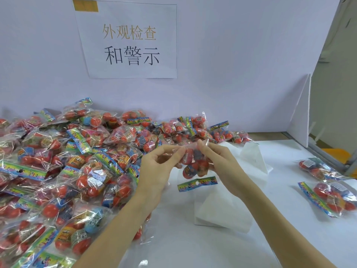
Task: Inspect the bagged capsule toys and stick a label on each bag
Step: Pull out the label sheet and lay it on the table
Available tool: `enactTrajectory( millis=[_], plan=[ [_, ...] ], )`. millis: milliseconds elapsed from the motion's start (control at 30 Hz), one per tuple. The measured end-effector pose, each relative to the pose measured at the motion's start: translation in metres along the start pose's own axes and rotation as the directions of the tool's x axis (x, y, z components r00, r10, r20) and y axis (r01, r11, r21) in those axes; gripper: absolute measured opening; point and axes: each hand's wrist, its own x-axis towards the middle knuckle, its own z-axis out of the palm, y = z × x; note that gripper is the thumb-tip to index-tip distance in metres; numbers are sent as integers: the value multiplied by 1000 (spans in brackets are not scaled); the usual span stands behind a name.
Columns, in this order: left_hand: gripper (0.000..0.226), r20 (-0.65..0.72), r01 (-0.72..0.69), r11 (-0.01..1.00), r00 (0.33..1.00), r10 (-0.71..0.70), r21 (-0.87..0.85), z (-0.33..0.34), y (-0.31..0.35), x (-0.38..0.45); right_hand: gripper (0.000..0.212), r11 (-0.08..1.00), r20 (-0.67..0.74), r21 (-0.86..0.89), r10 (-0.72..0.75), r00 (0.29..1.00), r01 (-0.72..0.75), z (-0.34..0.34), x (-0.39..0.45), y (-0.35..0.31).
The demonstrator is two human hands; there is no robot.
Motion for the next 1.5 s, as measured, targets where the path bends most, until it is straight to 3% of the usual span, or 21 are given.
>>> enactTrajectory(
  millis=[133,333,467,533,667,800,967,1067,1200,1333,1400,1500],
  plan=[
    [23,2,-53,998,999,53,-31,-5,1,4,31,986,85,168,-18,996,4,-2,-2,-1],
    [22,24,-11,989,1000,14,-146,-7,0,8,44,954,107,292,37,994,-67,3,0,-2],
    [9,-17,12,970,1000,-17,-244,-7,1,8,41,979,166,193,38,985,-70,-7,3,0],
    [15,-55,32,964,997,-48,-263,-11,-2,10,33,990,182,139,8,983,-34,-13,3,3],
    [7,0,80,993,997,-80,-81,-12,-8,12,38,996,29,88,-7,1000,4,-19,8,6],
    [31,92,93,995,992,-89,-36,-7,-5,6,29,999,169,-23,30,985,-26,-30,4,3],
    [17,29,12,998,999,-14,66,-6,-5,3,72,982,65,-181,65,996,-53,-18,4,2],
    [24,19,56,997,998,-55,-54,-7,-3,4,49,986,-6,-164,-11,1000,10,-15,4,0],
    [21,21,74,992,997,-73,-105,-6,-2,7,46,981,-62,-129,-157,986,148,-13,3,0],
    [22,-29,-13,997,1000,11,-75,-6,-1,5,44,995,-23,-21,-102,994,102,-16,2,-1],
    [16,-42,-90,996,995,90,-19,-6,-1,3,33,989,-9,-97,-114,993,112,-17,3,0],
    [8,-110,-119,993,987,115,-27,-6,1,2,23,962,-139,-237,-172,975,136,-17,8,5]
  ],
)
